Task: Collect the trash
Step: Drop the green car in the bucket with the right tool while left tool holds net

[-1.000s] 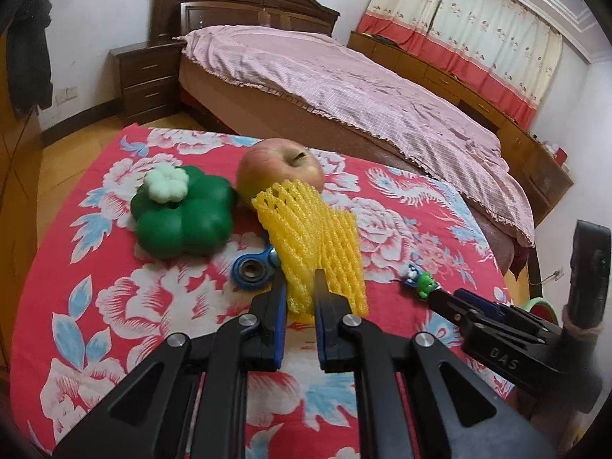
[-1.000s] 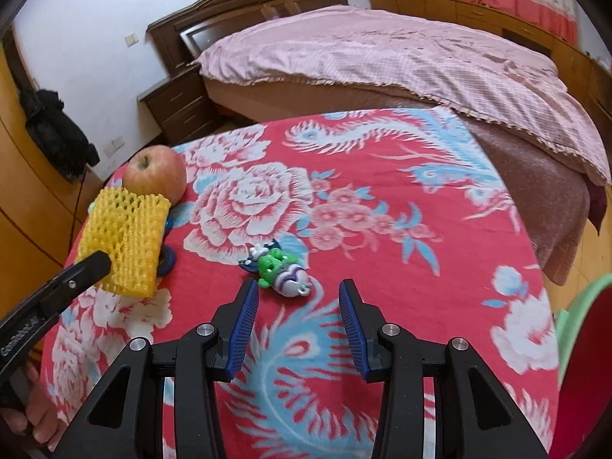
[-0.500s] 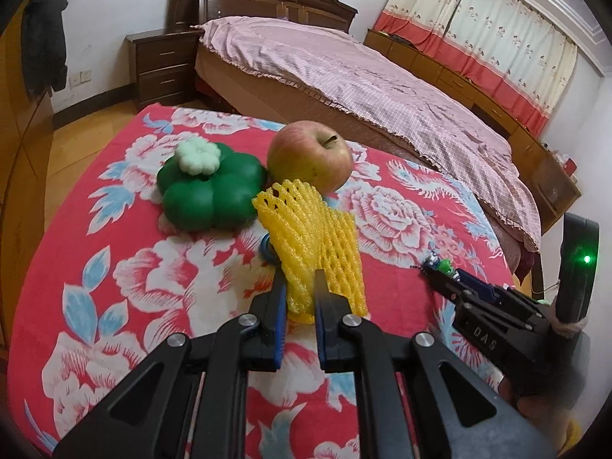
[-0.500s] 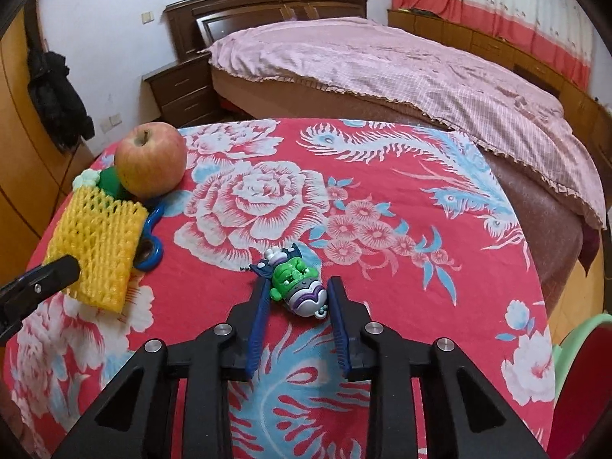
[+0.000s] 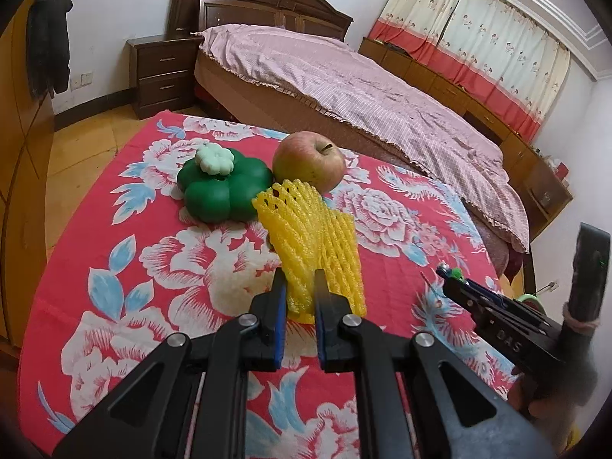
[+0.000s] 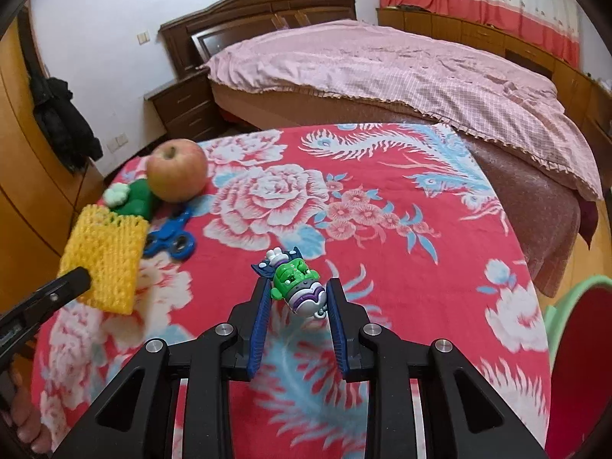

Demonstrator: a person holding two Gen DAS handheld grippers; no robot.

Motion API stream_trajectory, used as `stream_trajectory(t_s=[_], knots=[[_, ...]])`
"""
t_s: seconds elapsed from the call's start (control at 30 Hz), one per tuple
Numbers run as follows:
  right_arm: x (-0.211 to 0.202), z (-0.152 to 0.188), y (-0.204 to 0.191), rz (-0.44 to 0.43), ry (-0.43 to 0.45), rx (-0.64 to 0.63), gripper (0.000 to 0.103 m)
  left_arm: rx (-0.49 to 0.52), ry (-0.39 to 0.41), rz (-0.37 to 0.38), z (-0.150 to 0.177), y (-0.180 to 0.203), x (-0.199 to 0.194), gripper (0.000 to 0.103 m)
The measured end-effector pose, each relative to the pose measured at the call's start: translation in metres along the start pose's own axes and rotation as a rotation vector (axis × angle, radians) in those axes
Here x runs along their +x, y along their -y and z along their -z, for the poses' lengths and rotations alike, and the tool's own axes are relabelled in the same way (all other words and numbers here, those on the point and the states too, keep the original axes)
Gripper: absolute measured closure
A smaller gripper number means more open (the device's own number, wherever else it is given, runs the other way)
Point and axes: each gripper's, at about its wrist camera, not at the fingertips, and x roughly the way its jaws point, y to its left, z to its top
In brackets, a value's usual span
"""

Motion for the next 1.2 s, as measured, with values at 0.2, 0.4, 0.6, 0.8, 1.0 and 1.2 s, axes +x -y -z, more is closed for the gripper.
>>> stream_trajectory(t_s=[0.2, 0.4, 0.6, 0.8, 1.0, 1.2], knots=[[-0.038, 0.014, 0.004, -0.019, 0.039, 0.038, 0.073, 0.015, 0.01, 0.015, 0.004, 0.008, -0.012, 0.091], [-0.071, 0.026, 0.012, -0.028, 0.079, 0.073, 0.073, 0.037, 0.02, 0.038, 0.009, 0.019, -0.027, 0.091], [-0.106, 0.04, 0.027, -0.024, 0.121, 0.116, 0.073, 0.064, 0.017, 0.073, 0.014, 0.036, -0.038, 0.091], [-0.136, 0.053, 0.046, -0.003, 0.161, 0.155, 0.073, 0.091, 0.005, 0.122, 0.02, 0.055, -0.048, 0.091], [-0.164, 0.066, 0.068, 0.036, 0.203, 0.198, 0.073, 0.135, -0.007, 0.163, 0.027, 0.08, -0.055, 0.091], [-0.183, 0.078, 0.092, 0.076, 0.231, 0.245, 0.073, 0.188, -0.039, 0.214, 0.034, 0.108, -0.055, 0.091]])
